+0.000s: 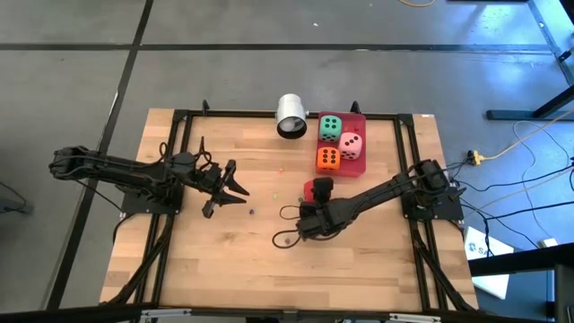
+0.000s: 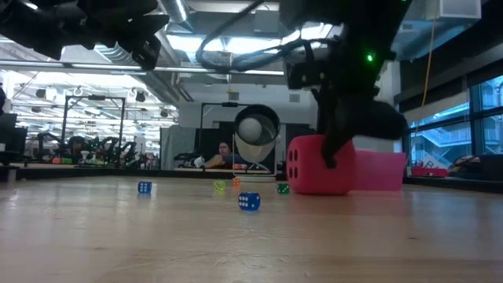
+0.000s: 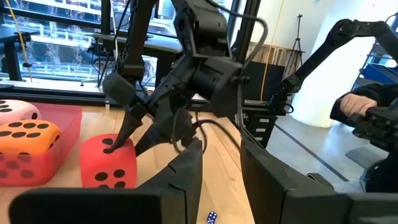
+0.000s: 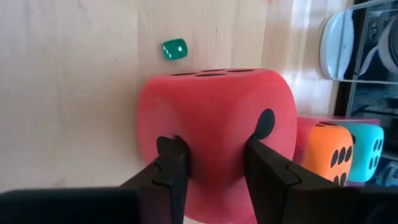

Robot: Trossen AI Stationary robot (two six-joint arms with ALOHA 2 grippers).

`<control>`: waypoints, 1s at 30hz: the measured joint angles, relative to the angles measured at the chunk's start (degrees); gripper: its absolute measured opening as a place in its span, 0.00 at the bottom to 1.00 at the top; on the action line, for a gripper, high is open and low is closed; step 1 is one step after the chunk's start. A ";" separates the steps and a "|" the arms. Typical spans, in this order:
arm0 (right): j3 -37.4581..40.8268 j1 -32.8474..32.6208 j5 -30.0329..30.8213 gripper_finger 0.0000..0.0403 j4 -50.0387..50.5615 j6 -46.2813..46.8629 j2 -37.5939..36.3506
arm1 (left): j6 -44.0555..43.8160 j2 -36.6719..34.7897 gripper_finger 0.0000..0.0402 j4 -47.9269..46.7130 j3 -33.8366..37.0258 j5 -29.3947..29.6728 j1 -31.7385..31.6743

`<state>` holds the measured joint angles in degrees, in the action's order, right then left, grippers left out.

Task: Pick & Place Dice
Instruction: Put the big red dice into the red bin

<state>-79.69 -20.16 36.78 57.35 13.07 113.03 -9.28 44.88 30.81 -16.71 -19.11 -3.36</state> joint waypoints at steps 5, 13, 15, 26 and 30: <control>-3.29 -0.20 0.34 0.28 5.75 0.78 -0.02 | 0.02 -0.02 0.25 -0.19 0.00 -0.02 0.00; -7.82 -0.27 2.69 0.27 15.36 3.66 -0.17 | 0.02 0.00 0.25 -1.14 0.00 -0.04 0.00; -9.62 -0.31 4.05 0.27 19.04 5.15 -0.20 | 0.02 -0.02 0.25 -1.14 0.00 -0.04 0.00; -16.98 -2.13 10.88 0.24 32.21 12.48 -3.63 | 0.94 -0.01 0.25 -2.52 0.00 -0.04 0.00; -17.00 -2.19 11.20 0.22 32.44 14.91 -7.49 | 0.92 0.00 0.25 -2.56 0.00 -0.04 -0.01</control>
<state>-96.68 -22.35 47.99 89.79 27.98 105.54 -8.36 44.88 28.25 -16.71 -19.16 -3.37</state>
